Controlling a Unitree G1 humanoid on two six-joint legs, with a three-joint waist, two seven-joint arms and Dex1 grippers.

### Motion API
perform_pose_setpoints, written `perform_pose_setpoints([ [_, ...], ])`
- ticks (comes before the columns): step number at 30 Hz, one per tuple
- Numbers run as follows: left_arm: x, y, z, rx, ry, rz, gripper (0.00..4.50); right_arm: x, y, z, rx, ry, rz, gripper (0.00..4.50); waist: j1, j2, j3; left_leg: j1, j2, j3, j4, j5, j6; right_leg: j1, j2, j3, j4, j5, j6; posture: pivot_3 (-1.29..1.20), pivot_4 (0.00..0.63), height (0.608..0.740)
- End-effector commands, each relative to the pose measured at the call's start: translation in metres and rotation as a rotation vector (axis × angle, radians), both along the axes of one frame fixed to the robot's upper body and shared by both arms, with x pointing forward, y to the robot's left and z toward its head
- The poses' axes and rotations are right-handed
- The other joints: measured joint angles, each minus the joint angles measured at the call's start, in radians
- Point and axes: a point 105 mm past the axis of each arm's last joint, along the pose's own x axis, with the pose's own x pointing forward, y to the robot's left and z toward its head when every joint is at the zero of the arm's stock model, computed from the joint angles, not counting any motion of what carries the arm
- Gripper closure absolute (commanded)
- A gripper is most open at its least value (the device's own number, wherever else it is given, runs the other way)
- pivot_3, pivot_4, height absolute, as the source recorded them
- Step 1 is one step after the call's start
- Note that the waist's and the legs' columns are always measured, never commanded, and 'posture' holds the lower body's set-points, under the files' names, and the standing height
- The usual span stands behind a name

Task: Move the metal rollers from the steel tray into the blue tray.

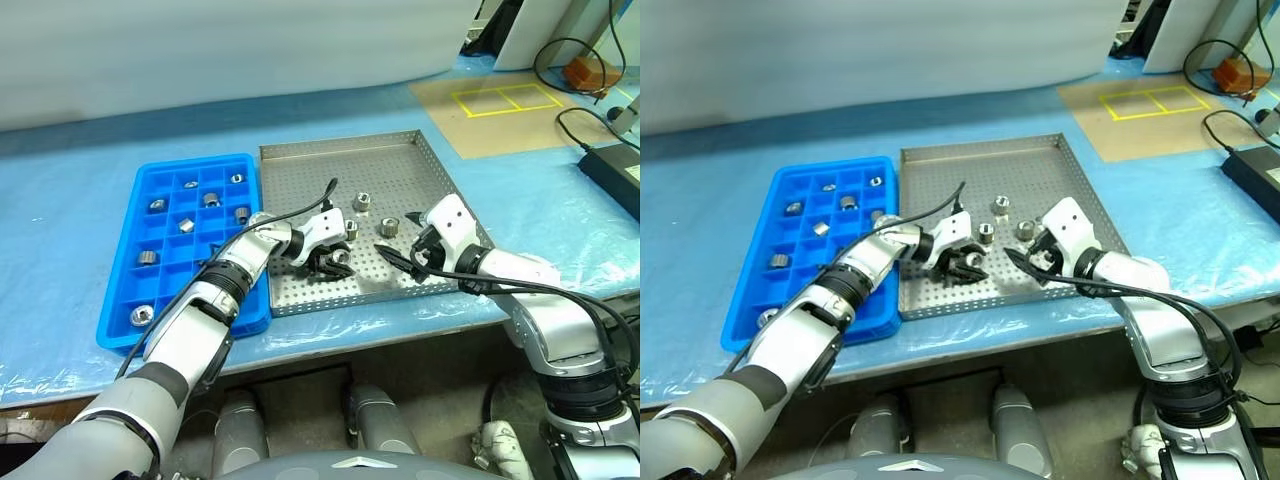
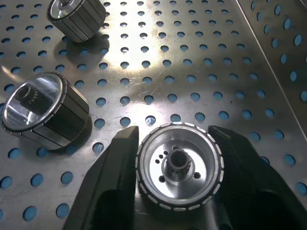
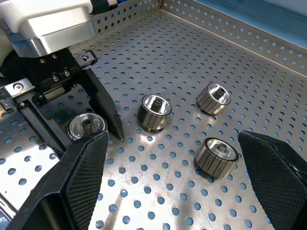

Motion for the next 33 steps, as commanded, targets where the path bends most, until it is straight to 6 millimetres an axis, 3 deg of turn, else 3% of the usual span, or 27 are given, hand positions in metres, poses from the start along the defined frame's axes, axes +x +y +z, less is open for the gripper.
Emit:
perform_pose_setpoints([
  [1, 0.001, 0.008, 0.003, 0.014, -0.042, 0.006, 2.66, 0.001, 0.007, 0.01, 0.014, -0.036, 0.038, 0.0, 0.0, 0.0, 0.0, 0.0, 0.0, 0.0, 0.0, 0.0, 0.0, 0.0, 0.0, 0.0, 0.0, 0.001, -0.001, -0.48, 0.15, 0.74],
  [4, 0.002, 0.009, 0.019, -0.041, -0.074, 0.01, 2.66, 0.001, 0.008, 0.009, 0.011, -0.036, 0.043, 0.0, 0.0, 0.0, 0.0, 0.0, 0.0, 0.0, -0.001, 0.0, 0.0, -0.001, 0.0, 0.0, -0.001, 0.002, -0.004, -0.47, 0.15, 0.74],
  [8, 0.003, 0.022, 0.068, -0.189, -0.119, 0.055, 2.66, 0.002, 0.012, 0.012, 0.02, -0.039, 0.062, 0.0, 0.001, 0.0, 0.001, -0.004, 0.0, 0.0, -0.002, 0.0, 0.0, -0.006, 0.0, 0.0, 0.0, 0.003, -0.005, -0.45, 0.15, 0.74],
  [12, -0.008, 0.046, 0.104, -0.301, -0.118, 0.062, 2.66, 0.003, 0.018, 0.009, 0.017, -0.025, 0.103, 0.0, 0.001, 0.0, 0.001, -0.008, 0.001, 0.001, -0.002, 0.0, -0.001, -0.01, 0.0, 0.0, 0.001, 0.003, -0.005, -0.41, 0.15, 0.74],
  [15, -0.013, 0.075, 0.119, -0.32, -0.127, 0.106, 2.66, 0.008, 0.034, 0.012, 0.025, -0.026, 0.192, 0.0, -0.001, 0.001, 0.001, -0.008, 0.001, 0.001, -0.004, 0.0, -0.001, -0.011, 0.0, 0.0, 0.0, 0.003, -0.006, -0.37, 0.15, 0.74],
  [20, -0.002, 0.113, 0.12, -0.28, -0.16, 0.272, 2.66, 0.019, 0.068, 0.025, 0.002, -0.075, 0.338, 0.0, 0.008, 0.004, 0.003, -0.008, 0.001, 0.001, -0.003, 0.001, -0.003, -0.013, 0.0, -0.001, 0.003, 0.003, -0.006, -0.29, 0.15, 0.74],
  [24, 0.004, 0.138, 0.116, -0.286, -0.183, 0.419, 2.66, 0.018, 0.112, 0.038, 0.036, -0.102, 0.515, 0.0, 0.019, 0.004, 0.003, -0.009, 0.001, 0.001, -0.003, 0.001, -0.003, -0.013, 0.0, -0.001, 0.003, 0.003, -0.006, -0.2, 0.15, 0.74],
  [28, -0.001, 0.152, 0.11, -0.282, -0.18, 0.503, 2.66, 0.025, 0.126, 0.038, 0.048, -0.1, 0.557, 0.0, 0.05, 0.003, 0.003, -0.01, 0.002, 0.001, -0.005, 0.002, -0.003, -0.014, 0.0, -0.002, 0.002, 0.003, -0.007, -0.1, 0.15, 0.74],
  [33, -0.024, 0.176, 0.102, -0.249, -0.201, 0.592, 2.66, 0.026, 0.135, 0.035, 0.046, -0.092, 0.607, 0.0, 0.07, 0.003, 0.003, -0.01, 0.002, 0.001, -0.007, 0.002, -0.004, -0.014, 0.0, -0.004, 0.002, 0.002, -0.007, -0.05, 0.15, 0.74],
])
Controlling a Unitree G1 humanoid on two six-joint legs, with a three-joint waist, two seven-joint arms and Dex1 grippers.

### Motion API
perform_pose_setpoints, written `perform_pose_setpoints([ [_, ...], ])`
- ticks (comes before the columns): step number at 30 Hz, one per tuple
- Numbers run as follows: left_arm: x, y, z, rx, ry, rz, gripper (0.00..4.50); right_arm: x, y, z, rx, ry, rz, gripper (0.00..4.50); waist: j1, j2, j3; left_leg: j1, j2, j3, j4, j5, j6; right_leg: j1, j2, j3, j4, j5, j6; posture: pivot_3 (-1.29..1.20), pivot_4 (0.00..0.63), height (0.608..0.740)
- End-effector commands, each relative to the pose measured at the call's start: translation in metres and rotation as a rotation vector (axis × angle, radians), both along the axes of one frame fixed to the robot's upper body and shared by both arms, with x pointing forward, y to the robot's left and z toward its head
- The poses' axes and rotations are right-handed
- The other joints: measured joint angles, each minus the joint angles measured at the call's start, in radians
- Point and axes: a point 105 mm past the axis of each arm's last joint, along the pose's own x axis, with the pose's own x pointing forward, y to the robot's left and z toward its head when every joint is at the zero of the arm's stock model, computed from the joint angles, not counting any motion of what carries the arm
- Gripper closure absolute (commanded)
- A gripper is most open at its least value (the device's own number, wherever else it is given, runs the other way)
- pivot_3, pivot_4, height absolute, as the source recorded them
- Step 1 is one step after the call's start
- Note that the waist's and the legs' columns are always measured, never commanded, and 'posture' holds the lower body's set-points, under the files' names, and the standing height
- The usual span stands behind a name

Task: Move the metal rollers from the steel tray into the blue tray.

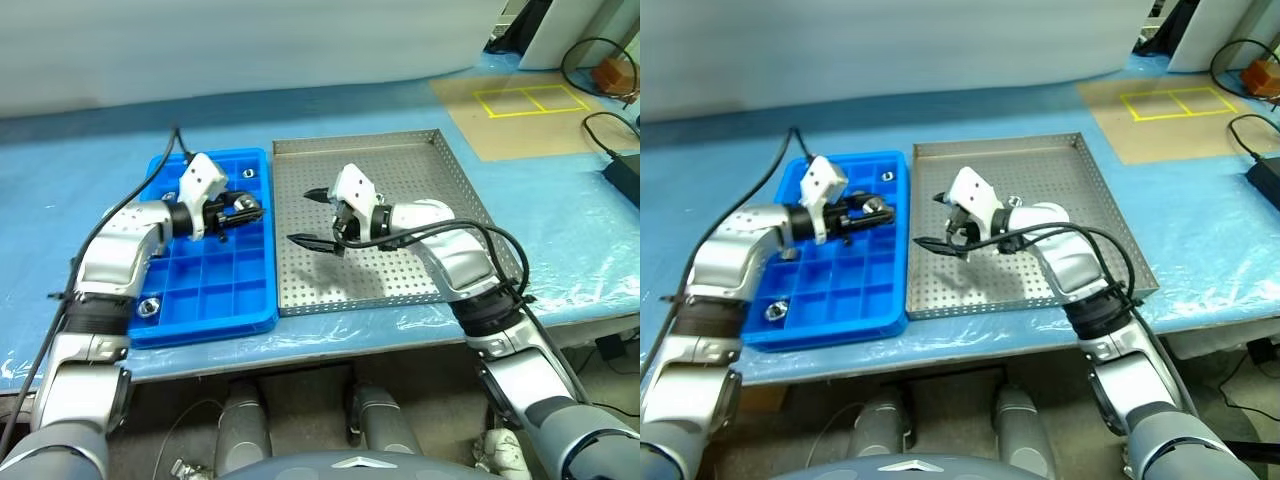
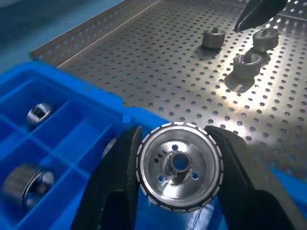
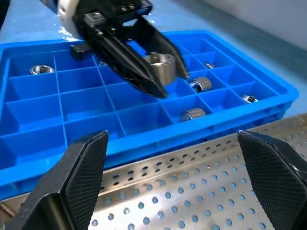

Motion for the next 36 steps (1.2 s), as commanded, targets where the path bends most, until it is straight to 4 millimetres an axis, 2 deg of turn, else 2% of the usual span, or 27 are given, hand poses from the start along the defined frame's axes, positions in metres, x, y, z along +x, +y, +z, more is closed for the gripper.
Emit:
perform_pose_setpoints([
  [1, -0.02, 0.013, 0.018, 0.0, -0.066, 0.027, 2.66, -0.001, 0.006, 0.009, 0.005, -0.047, 0.046, 0.0, 0.008, 0.0, 0.0, 0.0, 0.0, 0.0, 0.0, 0.0, 0.0, 0.0, 0.0, -0.001, 0.0, 0.0, 0.0, -0.03, 0.15, 0.74],
  [5, -0.038, 0.039, 0.009, 0.02, -0.03, 0.142, 2.66, -0.002, 0.012, 0.008, 0.012, -0.027, 0.077, 0.0, 0.022, 0.0, 0.0, 0.001, 0.0, 0.0, -0.001, 0.001, -0.002, 0.0, 0.0, -0.001, 0.001, 0.0, 0.0, 0.01, 0.15, 0.74],
  [9, -0.047, 0.049, 0.003, 0.026, -0.003, 0.196, 2.66, -0.001, 0.016, 0.008, 0.015, -0.026, 0.102, 0.0, 0.035, 0.0, 0.0, 0.001, 0.0, -0.001, -0.003, 0.002, -0.003, 0.0, 0.0, -0.002, 0.001, 0.0, 0.0, 0.04, 0.15, 0.74],
  [13, -0.051, 0.049, -0.005, 0.039, 0.015, 0.212, 2.66, -0.001, 0.022, 0.01, 0.0, -0.044, 0.151, 0.0, 0.047, 0.0, 0.0, 0.002, 0.0, -0.001, -0.003, 0.002, -0.003, 0.0, 0.0, -0.002, 0.001, 0.0, 0.0, 0.06, 0.15, 0.74],
  [19, -0.051, 0.038, -0.015, 0.041, 0.057, 0.196, 2.66, -0.003, 0.024, 0.009, -0.008, -0.043, 0.17, 0.0, 0.05, 0.0, 0.0, 0.001, 0.0, -0.001, -0.005, 0.003, -0.004, 0.0, 0.0, -0.002, 0.0, 0.0, 0.0, 0.05, 0.15, 0.74],
  [28, -0.049, 0.051, -0.036, 0.083, 0.119, 0.264, 2.66, 0.001, 0.017, 0.004, -0.021, -0.038, 0.129, 0.0, 0.048, 0.0, 0.0, 0.002, 0.0, -0.001, -0.005, 0.003, -0.005, -0.001, 0.0, -0.002, 0.001, 0.0, 0.0, 0.04, 0.15, 0.74],
  [30, -0.048, 0.053, -0.037, 0.087, 0.12, 0.276, 2.02, 0.002, 0.017, 0.004, -0.023, -0.041, 0.125, 0.0, 0.048, 0.0, 0.0, 0.002, 0.0, -0.001, -0.005, 0.003, -0.005, -0.001, 0.0, -0.002, 0.001, 0.0, 0.0, 0.04, 0.15, 0.74],
  [31, -0.048, 0.051, -0.037, 0.085, 0.12, 0.27, 1.87, 0.002, 0.016, 0.004, -0.025, -0.043, 0.123, 0.0, 0.048, -0.001, 0.0, 0.002, 0.0, -0.001, -0.005, 0.003, -0.005, -0.001, 0.0, -0.002, 0.001, 0.0, 0.0, 0.04, 0.15, 0.74],
  [35, -0.045, 0.047, -0.035, 0.089, 0.105, 0.258, 0.49, 0.003, 0.014, 0.002, -0.028, -0.044, 0.113, 0.0, 0.048, -0.001, 0.0, 0.002, 0.0, -0.001, -0.005, 0.003, -0.005, -0.001, 0.0, -0.002, 0.001, 0.0, 0.0, 0.04, 0.15, 0.74],
  [36, -0.043, 0.044, -0.032, 0.084, 0.096, 0.247, 0.49, 0.003, 0.013, 0.002, -0.028, -0.043, 0.108, 0.0, 0.048, -0.001, 0.0, 0.002, 0.0, -0.001, -0.005, 0.003, -0.005, -0.001, 0.0, -0.002, 0.001, 0.0, 0.0, 0.03, 0.15, 0.74],
])
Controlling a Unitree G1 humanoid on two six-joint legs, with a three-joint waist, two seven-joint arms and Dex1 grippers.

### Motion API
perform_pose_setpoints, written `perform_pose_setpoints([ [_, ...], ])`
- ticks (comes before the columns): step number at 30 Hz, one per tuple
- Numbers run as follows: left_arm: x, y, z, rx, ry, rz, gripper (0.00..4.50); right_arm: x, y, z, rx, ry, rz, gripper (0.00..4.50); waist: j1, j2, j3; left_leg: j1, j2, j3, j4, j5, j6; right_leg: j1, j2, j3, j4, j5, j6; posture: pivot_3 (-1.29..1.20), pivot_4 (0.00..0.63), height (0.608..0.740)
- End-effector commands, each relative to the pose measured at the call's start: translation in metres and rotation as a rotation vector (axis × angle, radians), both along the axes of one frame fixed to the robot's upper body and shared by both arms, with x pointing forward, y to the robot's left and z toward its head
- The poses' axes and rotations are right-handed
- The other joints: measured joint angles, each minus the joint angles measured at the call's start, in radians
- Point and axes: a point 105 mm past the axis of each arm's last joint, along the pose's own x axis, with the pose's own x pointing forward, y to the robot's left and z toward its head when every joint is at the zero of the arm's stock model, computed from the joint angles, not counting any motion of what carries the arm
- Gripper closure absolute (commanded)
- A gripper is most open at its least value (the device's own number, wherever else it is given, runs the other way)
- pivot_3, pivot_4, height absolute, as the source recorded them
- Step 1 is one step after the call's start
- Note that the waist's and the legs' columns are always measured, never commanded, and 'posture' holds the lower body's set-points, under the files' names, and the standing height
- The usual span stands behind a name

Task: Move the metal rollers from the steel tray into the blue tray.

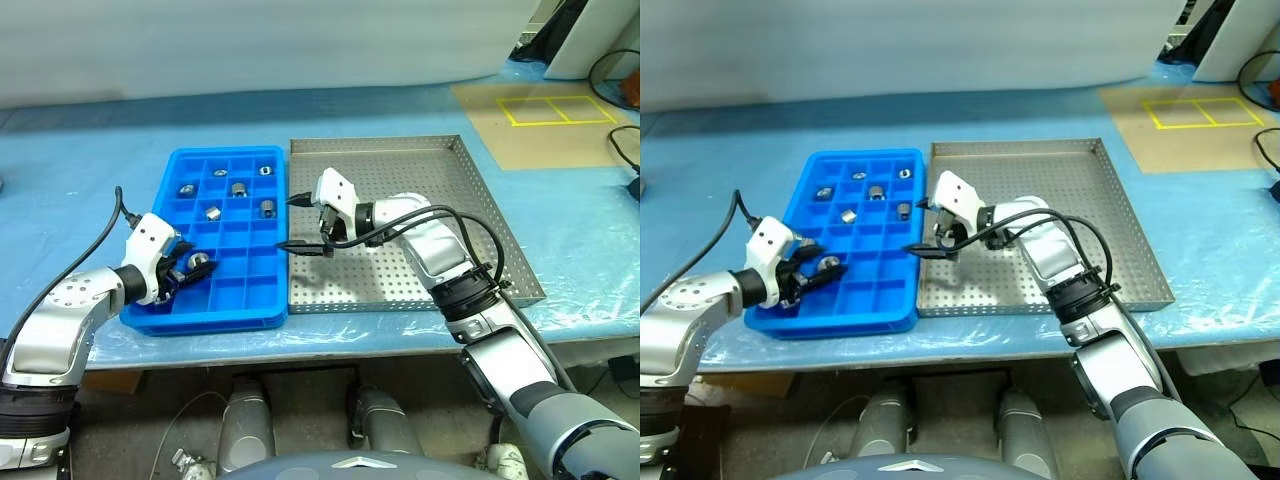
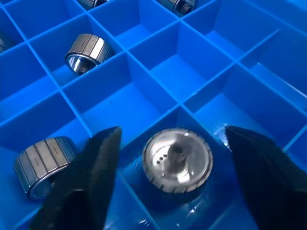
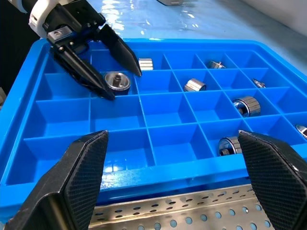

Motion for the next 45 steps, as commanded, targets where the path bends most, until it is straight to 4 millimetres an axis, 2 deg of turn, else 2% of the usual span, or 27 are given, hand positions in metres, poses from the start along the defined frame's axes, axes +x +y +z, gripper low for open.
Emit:
perform_pose_setpoints([
  [1, 0.006, -0.008, 0.015, 0.007, -0.059, -0.034, 0.49, 0.0, -0.003, 0.007, 0.014, -0.036, -0.006, 0.0, 0.0, 0.0, 0.0, 0.0, 0.0, 0.0, 0.0, 0.0, 0.0, 0.0, 0.0, 0.0, 0.0, 0.0, 0.0, 0.03, 0.15, 0.74],
  [4, 0.008, -0.016, 0.021, 0.002, -0.084, -0.068, 0.49, 0.0, -0.007, 0.007, 0.016, -0.036, -0.021, 0.0, 0.0, 0.0, 0.0, 0.0, 0.0, 0.0, 0.0, 0.0, 0.0, 0.0, 0.0, 0.0, 0.0, 0.0, 0.0, 0.01, 0.15, 0.74],
  [8, 0.013, -0.052, 0.055, -0.143, -0.155, -0.207, 0.49, 0.01, -0.035, 0.012, 0.023, -0.04, -0.114, 0.0, 0.008, 0.0, 0.0, 0.0, 0.0, 0.0, 0.001, 0.0, 0.0, 0.001, 0.0, 0.0, 0.001, 0.0, 0.0, -0.03, 0.15, 0.74],
  [11, 0.014, -0.073, 0.063, -0.196, -0.158, -0.287, 0.49, 0.017, -0.052, 0.012, 0.017, -0.041, -0.179, 0.0, 0.006, 0.0, 0.0, 0.0, -0.001, 0.0, 0.003, 0.0, 0.0, 0.002, 0.0, 0.001, 0.001, 0.0, 0.0, -0.05, 0.15, 0.74],
  [15, 0.022, -0.112, 0.053, -0.212, -0.1, -0.417, 0.49, 0.032, -0.089, 0.011, -0.004, -0.053, -0.334, 0.0, -0.001, 0.0, 0.0, 0.001, -0.001, 0.0, 0.004, 0.0, 0.0, 0.002, 0.0, 0.001, 0.003, 0.0, 0.0, -0.1, 0.15, 0.74],
  [18, 0.026, -0.126, 0.039, -0.175, -0.072, -0.469, 0.49, 0.029, -0.099, 0.001, -0.019, -0.034, -0.372, 0.0, -0.01, 0.0, 0.0, 0.001, -0.001, 0.0, 0.006, 0.0, 0.0, 0.002, 0.0, 0.002, 0.004, 0.0, 0.0, -0.13, 0.15, 0.74],
  [22, 0.032, -0.135, 0.038, -0.194, -0.068, -0.488, 0.49, 0.025, -0.099, -0.018, -0.023, 0.012, -0.403, 0.0, -0.031, 0.0, 0.0, 0.001, 0.0, 0.0, 0.006, 0.0, 0.0, 0.001, 0.001, 0.003, 0.004, 0.0, 0.0, -0.15, 0.15, 0.74],
  [28, 0.031, -0.139, 0.047, -0.222, -0.076, -0.516, 0.49, 0.028, -0.095, -0.028, 0.009, 0.051, -0.44, 0.0, -0.038, 0.0, 0.0, 0.001, 0.0, 0.0, 0.008, 0.0, 0.0, 0.001, 0.001, 0.003, 0.006, 0.0, 0.0, -0.17, 0.15, 0.74],
  [38, 0.026, -0.142, 0.043, -0.209, -0.068, -0.525, 0.49, 0.042, -0.115, -0.066, -0.05, 0.116, -0.552, 0.0, -0.032, 0.0, 0.0, 0.001, -0.001, 0.0, 0.01, 0.0, 0.001, 0.001, 0.0, 0.003, 0.006, 0.0, 0.0, -0.15, 0.15, 0.74],
  [45, 0.027, -0.138, 0.038, -0.184, -0.063, -0.501, 0.49, 0.039, -0.105, -0.069, -0.048, 0.117, -0.509, 0.0, -0.033, 0.0, 0.0, 0.001, 0.0, 0.0, 0.009, 0.0, 0.001, 0.001, 0.0, 0.003, 0.006, 0.0, 0.0, -0.14, 0.15, 0.74],
])
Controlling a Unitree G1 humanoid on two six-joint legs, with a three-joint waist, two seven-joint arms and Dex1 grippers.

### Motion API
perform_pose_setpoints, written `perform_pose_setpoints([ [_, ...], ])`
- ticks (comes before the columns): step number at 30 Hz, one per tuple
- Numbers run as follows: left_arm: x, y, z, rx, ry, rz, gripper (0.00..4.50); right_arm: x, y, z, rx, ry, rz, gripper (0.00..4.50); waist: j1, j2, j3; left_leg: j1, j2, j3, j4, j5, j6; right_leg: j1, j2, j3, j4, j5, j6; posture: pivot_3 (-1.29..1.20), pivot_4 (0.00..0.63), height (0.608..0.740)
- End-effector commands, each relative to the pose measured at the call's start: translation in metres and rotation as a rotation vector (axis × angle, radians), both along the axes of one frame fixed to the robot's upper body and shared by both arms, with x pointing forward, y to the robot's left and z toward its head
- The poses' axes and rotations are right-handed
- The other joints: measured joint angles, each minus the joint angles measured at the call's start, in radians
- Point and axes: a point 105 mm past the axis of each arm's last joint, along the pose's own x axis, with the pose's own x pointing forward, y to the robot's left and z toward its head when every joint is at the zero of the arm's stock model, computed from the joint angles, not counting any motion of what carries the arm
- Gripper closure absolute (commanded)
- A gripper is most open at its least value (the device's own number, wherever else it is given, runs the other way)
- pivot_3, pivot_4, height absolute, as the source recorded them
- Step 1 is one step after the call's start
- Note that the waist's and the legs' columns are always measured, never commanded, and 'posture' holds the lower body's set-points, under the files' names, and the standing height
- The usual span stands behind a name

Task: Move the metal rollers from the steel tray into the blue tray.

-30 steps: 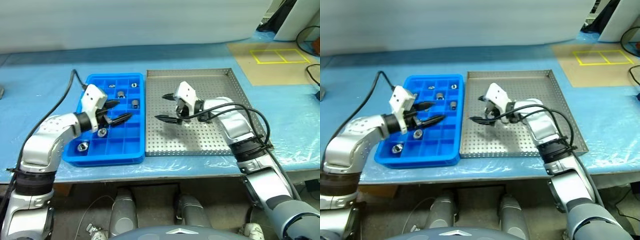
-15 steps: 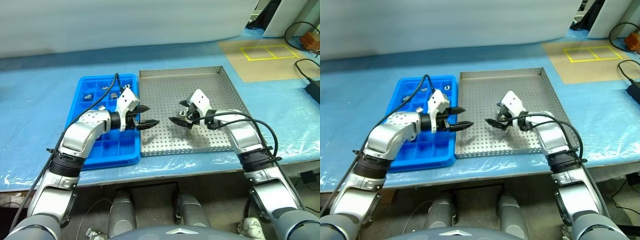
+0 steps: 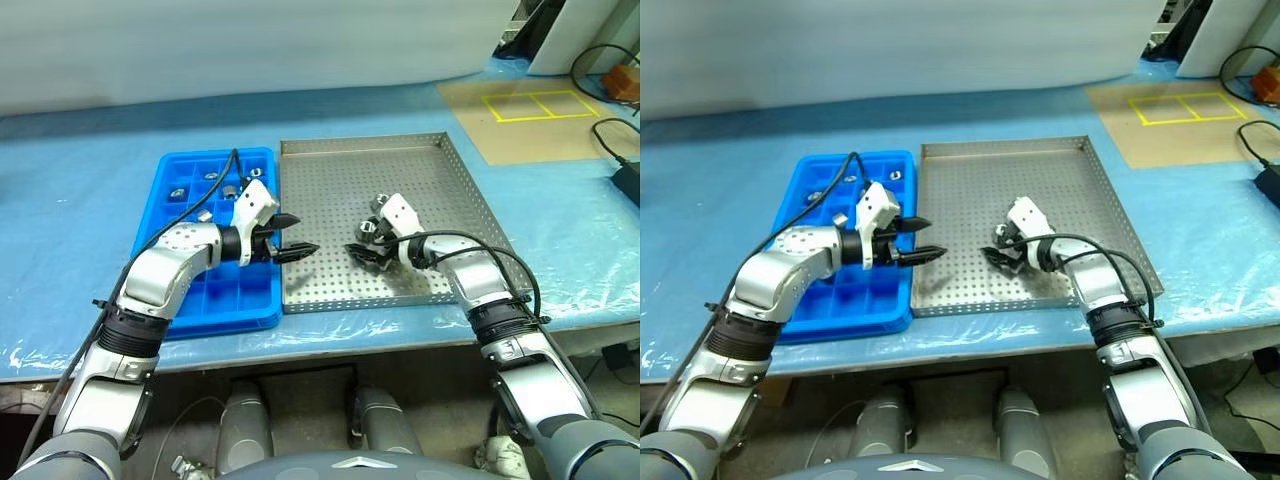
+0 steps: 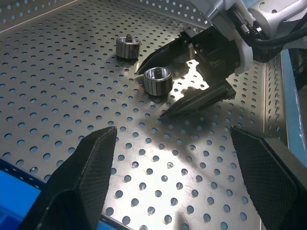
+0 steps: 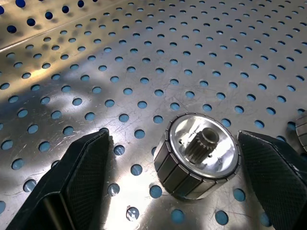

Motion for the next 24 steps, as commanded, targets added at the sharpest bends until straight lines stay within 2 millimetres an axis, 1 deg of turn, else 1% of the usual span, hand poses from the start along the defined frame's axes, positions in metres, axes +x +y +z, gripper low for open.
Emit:
perform_pose_setpoints([
  [1, -0.002, 0.0, 0.008, 0.012, -0.047, -0.004, 0.45, -0.001, 0.01, 0.009, 0.009, -0.037, 0.049, 0.19, 0.0, 0.0, 0.0, 0.0, 0.0, 0.0, 0.0, 0.0, 0.0, 0.0, 0.0, 0.0, 0.0, 0.0, 0.0, -0.14, 0.15, 0.74],
  [3, -0.003, 0.0, 0.008, 0.012, -0.047, -0.004, 0.43, -0.003, 0.012, 0.01, 0.015, -0.037, 0.06, 0.59, 0.001, 0.0, 0.0, 0.0, 0.0, 0.0, 0.0, 0.0, 0.0, 0.0, 0.0, 0.0, 0.0, 0.0, 0.0, -0.14, 0.15, 0.74],
  [6, -0.003, -0.001, 0.007, 0.011, -0.044, -0.003, 0.43, -0.001, 0.01, 0.009, -0.001, -0.046, 0.05, 1.56, 0.001, 0.0, 0.0, 0.0, 0.0, 0.0, 0.0, 0.0, 0.0, 0.0, 0.0, 0.0, 0.0, 0.0, 0.0, -0.14, 0.15, 0.74],
  [9, -0.004, -0.001, 0.006, 0.009, -0.039, -0.003, 0.43, -0.001, 0.008, 0.008, -0.019, -0.049, 0.045, 2.63, 0.001, 0.0, 0.0, 0.0, 0.0, 0.0, 0.0, 0.0, 0.0, 0.0, 0.0, 0.0, 0.0, 0.0, 0.0, -0.14, 0.15, 0.74],
  [10, -0.004, -0.001, 0.006, 0.01, -0.039, -0.003, 0.43, 0.001, 0.006, 0.007, -0.027, -0.049, 0.028, 2.83, 0.001, 0.0, 0.0, 0.0, 0.0, 0.0, 0.0, 0.0, 0.0, 0.0, 0.0, 0.0, 0.0, 0.0, 0.0, -0.14, 0.15, 0.74],
  [13, -0.004, 0.0, 0.006, 0.012, -0.038, 0.0, 0.43, -0.001, 0.008, 0.009, -0.023, -0.053, 0.057, 2.83, 0.001, 0.0, 0.0, 0.0, 0.0, 0.0, 0.0, 0.0, 0.0, 0.0, 0.0, 0.0, 0.0, 0.0, 0.0, -0.14, 0.15, 0.74],
  [17, -0.009, 0.008, 0.014, -0.001, -0.043, -0.008, 0.43, 0.001, 0.016, 0.02, -0.005, -0.085, 0.055, 2.83, 0.0, 0.0, 0.0, 0.0, 0.0, 0.0, 0.0, 0.0, 0.0, 0.0, 0.0, 0.0, 0.0, 0.0, 0.0, -0.13, 0.15, 0.74],
  [21, -0.006, 0.028, 0.027, -0.001, -0.082, 0.051, 0.43, -0.005, 0.041, 0.049, 0.063, -0.133, 0.162, 2.83, -0.003, 0.0, 0.0, -0.001, 0.0, 0.0, -0.001, 0.0, 0.0, -0.002, 0.001, 0.0, 0.0, 0.0, 0.0, -0.11, 0.15, 0.74],
  [22, -0.002, 0.036, 0.031, 0.001, -0.094, 0.085, 0.43, -0.007, 0.052, 0.058, 0.076, -0.152, 0.202, 2.83, -0.004, 0.0, 0.0, -0.001, 0.001, 0.0, -0.001, 0.0, 0.0, -0.002, 0.001, 0.0, 0.0, 0.0, 0.0, -0.09, 0.15, 0.74],
  [24, 0.002, 0.046, 0.036, 0.009, -0.116, 0.132, 0.43, -0.009, 0.068, 0.068, 0.094, -0.173, 0.253, 2.83, -0.004, 0.0, 0.0, 0.0, 0.001, 0.0, -0.001, 0.0, 0.0, -0.002, 0.001, 0.0, 0.0, 0.0, 0.0, -0.07, 0.15, 0.74],
])
